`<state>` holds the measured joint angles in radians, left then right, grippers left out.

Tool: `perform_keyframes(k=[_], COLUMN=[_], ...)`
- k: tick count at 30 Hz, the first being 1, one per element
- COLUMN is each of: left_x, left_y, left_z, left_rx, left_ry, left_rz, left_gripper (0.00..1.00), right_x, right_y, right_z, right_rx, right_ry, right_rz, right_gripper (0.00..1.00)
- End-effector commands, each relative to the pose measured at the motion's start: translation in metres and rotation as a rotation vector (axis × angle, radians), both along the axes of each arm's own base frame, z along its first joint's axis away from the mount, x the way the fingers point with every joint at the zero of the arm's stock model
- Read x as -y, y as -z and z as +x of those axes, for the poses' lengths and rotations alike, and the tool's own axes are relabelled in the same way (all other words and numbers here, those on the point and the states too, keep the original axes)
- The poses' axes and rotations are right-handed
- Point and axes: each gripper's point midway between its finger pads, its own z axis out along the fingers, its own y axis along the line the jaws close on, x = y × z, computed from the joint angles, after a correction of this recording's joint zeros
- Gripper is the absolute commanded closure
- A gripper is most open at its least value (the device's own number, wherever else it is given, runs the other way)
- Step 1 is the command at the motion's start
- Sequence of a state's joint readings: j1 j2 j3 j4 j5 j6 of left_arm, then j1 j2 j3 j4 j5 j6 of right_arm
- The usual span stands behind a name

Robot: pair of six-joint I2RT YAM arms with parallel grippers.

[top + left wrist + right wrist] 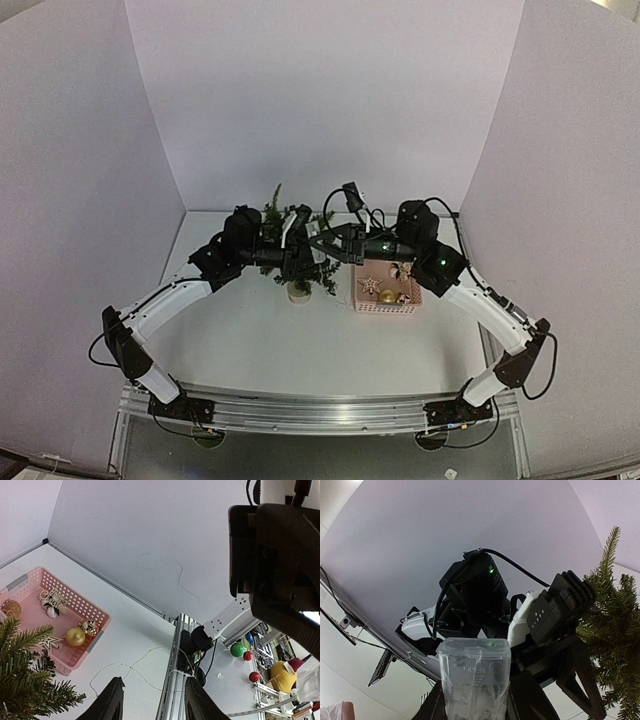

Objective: Decorate the small christmas tree

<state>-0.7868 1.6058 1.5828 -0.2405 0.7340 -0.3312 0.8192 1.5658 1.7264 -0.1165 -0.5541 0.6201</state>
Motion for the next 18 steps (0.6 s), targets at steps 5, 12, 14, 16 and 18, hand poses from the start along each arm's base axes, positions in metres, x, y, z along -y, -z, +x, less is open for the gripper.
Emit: perform_keyframes(k=[5,12,14,16,18], left_x=[-0.012,-0.043,-0.051,-0.054,-0.052], left_y=[-0.015,-0.038,-0.035,-0.034,-0.033], left_z=[-0.013,-0.015,-0.023,-0.034,-0.036], left_rx=[0.080,0.220,0.285,0.352,0.435], left_ry=[0.030,0.135,0.200,0.260,0.269], left_rz=[0.029,-0.095,-0.095,-0.098,-0.096], left_gripper=[0.55,0.33,0.29,0.25,0.22], right_x=[0.013,0.019,0.018,0.016,0.013], right_y=[-0.036,-0.036,-0.037,-0.035,-0.033], right_z=[-0.015,-0.022,-0.024,-0.025,-0.025], right_rx=[0.109,0.113,0.114,0.108,0.099], right_ry=[-0.002,-0.017,-0.030,-0.044,-0.063], right_rz=[0.068,0.069,0.070,0.067,0.065], right_gripper=[0.92,0.92,0.93,0.93,0.93])
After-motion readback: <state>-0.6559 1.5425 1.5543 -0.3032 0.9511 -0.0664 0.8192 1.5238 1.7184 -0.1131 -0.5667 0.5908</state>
